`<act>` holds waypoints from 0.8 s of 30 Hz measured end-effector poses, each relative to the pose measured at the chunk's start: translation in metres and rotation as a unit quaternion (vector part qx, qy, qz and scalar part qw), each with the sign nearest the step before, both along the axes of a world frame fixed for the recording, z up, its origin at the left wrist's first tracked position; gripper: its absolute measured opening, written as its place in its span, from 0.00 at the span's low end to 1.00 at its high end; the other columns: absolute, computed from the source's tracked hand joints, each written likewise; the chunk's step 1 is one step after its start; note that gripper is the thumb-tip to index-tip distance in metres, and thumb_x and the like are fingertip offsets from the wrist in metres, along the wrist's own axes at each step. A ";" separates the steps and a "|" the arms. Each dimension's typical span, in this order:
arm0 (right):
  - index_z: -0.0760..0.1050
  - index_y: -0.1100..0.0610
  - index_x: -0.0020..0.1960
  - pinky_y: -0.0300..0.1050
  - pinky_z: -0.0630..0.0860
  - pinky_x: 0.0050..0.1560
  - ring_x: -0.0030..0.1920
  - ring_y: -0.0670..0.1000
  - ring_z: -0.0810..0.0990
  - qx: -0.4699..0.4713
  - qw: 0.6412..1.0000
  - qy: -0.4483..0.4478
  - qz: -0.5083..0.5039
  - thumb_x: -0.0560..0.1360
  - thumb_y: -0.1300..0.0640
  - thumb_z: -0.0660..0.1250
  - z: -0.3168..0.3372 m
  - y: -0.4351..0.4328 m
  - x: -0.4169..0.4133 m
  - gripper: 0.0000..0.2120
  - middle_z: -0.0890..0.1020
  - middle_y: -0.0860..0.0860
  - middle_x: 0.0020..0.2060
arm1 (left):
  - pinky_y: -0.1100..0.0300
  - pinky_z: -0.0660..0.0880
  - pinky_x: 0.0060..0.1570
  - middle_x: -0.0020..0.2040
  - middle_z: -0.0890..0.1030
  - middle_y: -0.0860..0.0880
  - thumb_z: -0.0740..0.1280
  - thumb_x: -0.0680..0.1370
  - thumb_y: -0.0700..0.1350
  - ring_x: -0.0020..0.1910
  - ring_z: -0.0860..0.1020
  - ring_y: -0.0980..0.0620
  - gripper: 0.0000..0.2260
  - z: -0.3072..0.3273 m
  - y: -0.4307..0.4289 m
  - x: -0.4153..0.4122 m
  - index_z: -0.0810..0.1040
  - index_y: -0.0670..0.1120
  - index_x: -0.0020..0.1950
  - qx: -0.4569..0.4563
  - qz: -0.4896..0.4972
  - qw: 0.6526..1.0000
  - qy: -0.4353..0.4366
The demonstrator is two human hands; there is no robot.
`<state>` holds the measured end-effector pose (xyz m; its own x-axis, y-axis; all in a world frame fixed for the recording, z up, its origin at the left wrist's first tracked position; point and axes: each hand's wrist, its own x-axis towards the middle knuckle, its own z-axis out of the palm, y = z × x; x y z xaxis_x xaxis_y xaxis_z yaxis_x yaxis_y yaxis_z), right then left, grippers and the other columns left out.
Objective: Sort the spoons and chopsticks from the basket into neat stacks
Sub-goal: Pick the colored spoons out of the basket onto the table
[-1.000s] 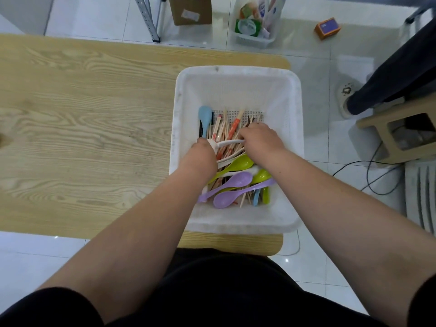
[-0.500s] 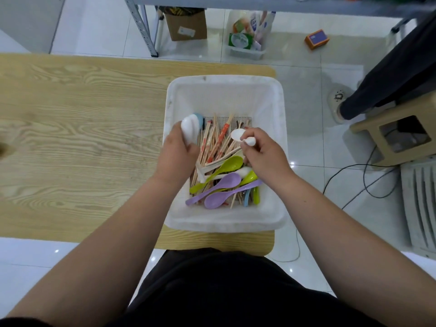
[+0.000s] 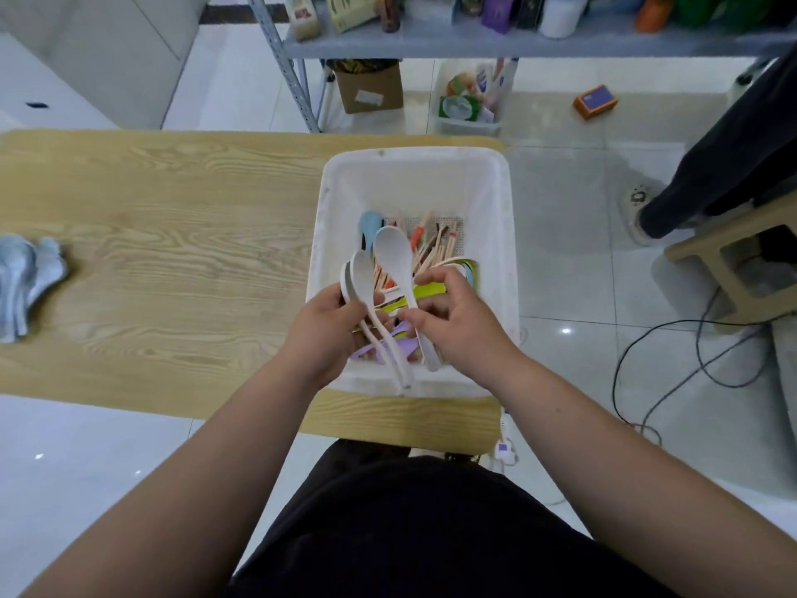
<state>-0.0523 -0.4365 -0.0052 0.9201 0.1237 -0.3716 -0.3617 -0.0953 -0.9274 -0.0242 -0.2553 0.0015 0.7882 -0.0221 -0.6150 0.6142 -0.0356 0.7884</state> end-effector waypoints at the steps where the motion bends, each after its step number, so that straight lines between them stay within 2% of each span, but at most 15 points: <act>1: 0.70 0.45 0.55 0.42 0.77 0.46 0.41 0.43 0.84 -0.009 1.000 0.005 0.001 0.78 0.56 0.72 -0.003 0.005 -0.005 0.12 0.86 0.46 0.40 | 0.43 0.81 0.51 0.45 0.83 0.39 0.59 0.81 0.31 0.42 0.84 0.45 0.09 0.001 -0.001 -0.008 0.77 0.35 0.56 -0.008 0.006 1.000 -0.004; 4: 0.75 0.50 0.53 0.43 0.76 0.46 0.42 0.42 0.83 -0.043 0.999 0.001 0.004 0.76 0.52 0.73 -0.009 0.020 -0.019 0.09 0.86 0.47 0.41 | 0.42 0.81 0.51 0.45 0.85 0.40 0.61 0.81 0.32 0.44 0.84 0.43 0.08 0.006 0.001 -0.028 0.77 0.35 0.57 -0.014 0.028 0.999 -0.011; 8: 0.77 0.46 0.50 0.48 0.79 0.51 0.44 0.44 0.81 -0.089 0.996 0.004 0.018 0.77 0.53 0.73 -0.012 0.042 -0.033 0.05 0.83 0.44 0.42 | 0.42 0.82 0.51 0.47 0.84 0.37 0.60 0.80 0.30 0.47 0.84 0.39 0.08 0.009 0.011 -0.047 0.78 0.37 0.53 -0.021 0.059 0.998 -0.025; 13: 0.78 0.47 0.53 0.53 0.80 0.55 0.48 0.46 0.83 -0.134 0.990 0.016 0.038 0.76 0.50 0.72 -0.007 0.075 -0.042 0.07 0.84 0.44 0.45 | 0.46 0.82 0.48 0.50 0.85 0.39 0.60 0.79 0.29 0.50 0.85 0.38 0.13 0.008 0.044 -0.060 0.78 0.38 0.59 -0.031 0.052 0.997 -0.048; 16: 0.78 0.49 0.54 0.54 0.81 0.54 0.47 0.47 0.84 -0.122 0.992 0.026 0.030 0.76 0.52 0.73 -0.001 0.106 -0.043 0.08 0.85 0.45 0.45 | 0.47 0.82 0.47 0.50 0.86 0.41 0.60 0.78 0.29 0.50 0.85 0.40 0.14 0.009 0.077 -0.065 0.78 0.40 0.58 -0.047 0.050 0.995 -0.068; 20: 0.77 0.51 0.56 0.48 0.81 0.49 0.43 0.45 0.86 -0.103 0.993 0.028 0.040 0.75 0.56 0.74 0.010 0.169 -0.048 0.11 0.86 0.47 0.45 | 0.51 0.81 0.44 0.50 0.85 0.40 0.60 0.79 0.30 0.50 0.85 0.41 0.13 0.009 0.140 -0.072 0.79 0.41 0.57 -0.068 0.058 0.993 -0.078; 24: 0.76 0.50 0.54 0.53 0.82 0.52 0.44 0.47 0.86 -0.127 0.990 0.037 0.053 0.76 0.59 0.73 0.009 0.237 -0.053 0.10 0.86 0.47 0.45 | 0.53 0.80 0.43 0.51 0.84 0.37 0.57 0.79 0.28 0.50 0.84 0.40 0.15 0.005 0.204 -0.082 0.78 0.40 0.59 -0.134 0.088 0.986 -0.056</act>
